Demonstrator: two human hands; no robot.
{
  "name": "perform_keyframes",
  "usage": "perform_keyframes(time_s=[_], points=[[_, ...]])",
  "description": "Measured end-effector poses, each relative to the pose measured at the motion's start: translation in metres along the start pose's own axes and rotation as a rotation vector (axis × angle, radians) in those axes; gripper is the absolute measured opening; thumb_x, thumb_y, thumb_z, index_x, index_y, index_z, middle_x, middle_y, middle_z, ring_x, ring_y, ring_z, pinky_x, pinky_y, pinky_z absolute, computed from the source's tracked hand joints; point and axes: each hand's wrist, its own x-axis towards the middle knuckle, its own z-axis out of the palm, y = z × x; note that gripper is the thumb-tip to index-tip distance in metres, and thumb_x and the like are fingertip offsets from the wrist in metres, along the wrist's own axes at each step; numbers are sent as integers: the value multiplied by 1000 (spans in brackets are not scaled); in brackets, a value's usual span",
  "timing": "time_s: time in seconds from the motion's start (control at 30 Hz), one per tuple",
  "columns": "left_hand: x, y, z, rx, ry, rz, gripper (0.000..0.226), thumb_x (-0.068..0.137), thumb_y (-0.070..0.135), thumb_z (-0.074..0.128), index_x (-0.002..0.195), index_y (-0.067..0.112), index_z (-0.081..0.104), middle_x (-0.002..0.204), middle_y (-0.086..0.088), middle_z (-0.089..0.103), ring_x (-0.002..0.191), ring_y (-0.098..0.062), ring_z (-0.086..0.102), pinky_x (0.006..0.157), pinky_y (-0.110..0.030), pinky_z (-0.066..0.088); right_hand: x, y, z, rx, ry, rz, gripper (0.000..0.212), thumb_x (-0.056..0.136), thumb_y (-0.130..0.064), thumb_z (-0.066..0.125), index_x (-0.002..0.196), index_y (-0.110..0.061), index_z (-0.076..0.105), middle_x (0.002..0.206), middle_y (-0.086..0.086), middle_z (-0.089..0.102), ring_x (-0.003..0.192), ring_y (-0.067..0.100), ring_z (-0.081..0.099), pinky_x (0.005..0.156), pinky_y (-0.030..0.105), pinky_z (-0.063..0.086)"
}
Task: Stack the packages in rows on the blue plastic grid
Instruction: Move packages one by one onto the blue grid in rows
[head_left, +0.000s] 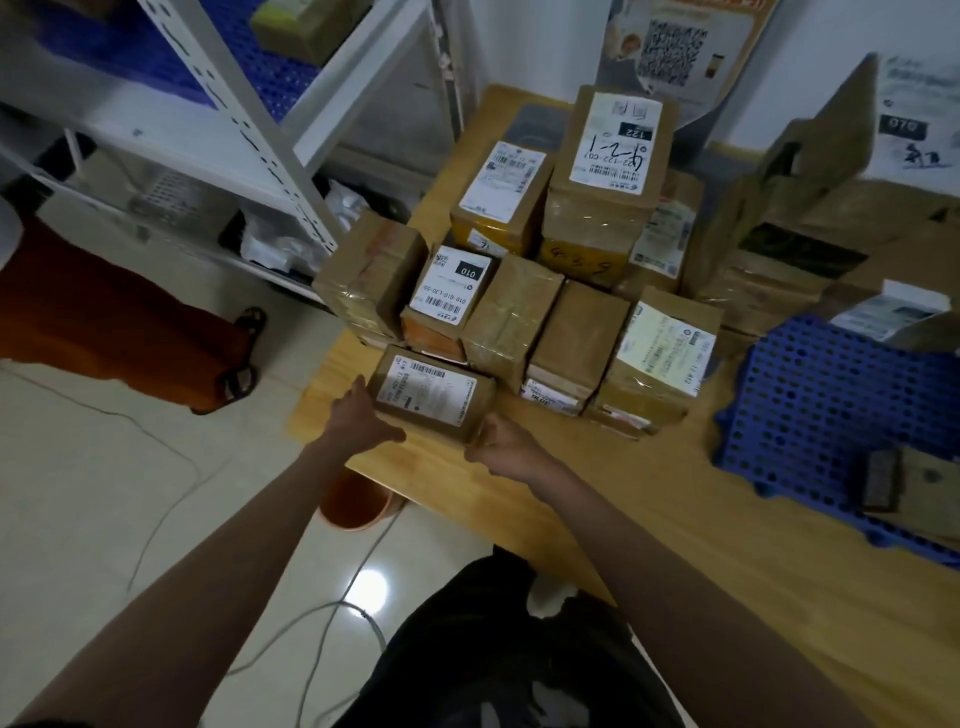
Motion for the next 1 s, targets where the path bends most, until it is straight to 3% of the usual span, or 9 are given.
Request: perform_keyframes(time_s=[0.1, 0.2, 0.3, 0.4, 0.43, 0.57, 0.67, 0.8, 1.0], points=[[0, -4, 4, -28, -23, 32, 110, 60, 23, 91, 145, 4, 26, 137, -17, 44, 126, -35, 43, 102, -45, 43, 4, -2, 2, 81, 28, 13, 62, 85, -19, 69, 141, -17, 42, 132, 2, 56, 117, 22, 56, 96, 39, 51], [-7, -6, 11, -8, -59, 36, 97, 62, 21, 89, 139, 5, 33, 132, -16, 42, 122, -33, 46, 98, -42, 46, -2, 6, 2, 109, 91, 10, 61, 82, -13, 72, 136, -15, 44, 124, 3, 60, 111, 18, 58, 84, 29, 52], [-19, -3, 19, 14, -92, 58, 88, 62, 24, 90, 131, 2, 40, 127, -15, 47, 117, -31, 50, 95, -42, 50, -14, 22, 0, 91, 106, -7, 63, 76, -4, 75, 133, -10, 49, 117, 3, 65, 106, 17, 62, 80, 28, 56], [-33, 7, 29, 70, -120, 100, 90, 60, 29, 90, 129, 3, 39, 123, -13, 46, 116, -29, 49, 95, -42, 50, -31, 40, -6, 68, 123, 16, 65, 78, -3, 73, 136, -11, 46, 93, -8, 58, 84, 4, 57, 57, 10, 46], [-39, 10, 33, 80, -132, 110, 90, 59, 30, 90, 128, 3, 39, 122, -13, 47, 115, -29, 50, 94, -41, 50, -37, 48, -9, 67, 132, 28, 66, 79, -4, 73, 138, -11, 43, 92, -9, 55, 82, 4, 55, 54, 10, 43], [-64, 32, 53, 101, -202, 154, 85, 57, 34, 90, 120, 5, 41, 116, -10, 53, 108, -27, 55, 83, -37, 51, -68, 81, -23, 57, 193, 57, 70, 81, -8, 72, 143, -10, 39, 109, 2, 55, 89, 11, 56, 58, 17, 45], [-86, 54, 76, 125, -237, 200, 84, 57, 37, 91, 117, 5, 41, 116, -10, 55, 108, -27, 56, 78, -34, 49, -96, 110, -38, 33, 252, 71, 73, 81, -10, 73, 144, -8, 37, 126, 12, 54, 104, 21, 57, 75, 30, 52], [-120, 90, 111, 168, -263, 278, 85, 56, 44, 90, 116, 6, 43, 113, -7, 57, 104, -24, 57, 70, -30, 46, -138, 155, -62, 20, 313, 91, 81, 80, -11, 75, 148, -5, 31, 136, 16, 49, 119, 29, 54, 93, 40, 51], [-169, 149, 152, 201, -279, 410, 78, 57, 49, 88, 107, 15, 41, 106, -2, 55, 91, -18, 54, 59, -28, 41, -203, 218, -97, 33, 437, 67, 74, 80, -14, 76, 141, -6, 35, 138, 13, 52, 114, 31, 59, 89, 39, 52]])
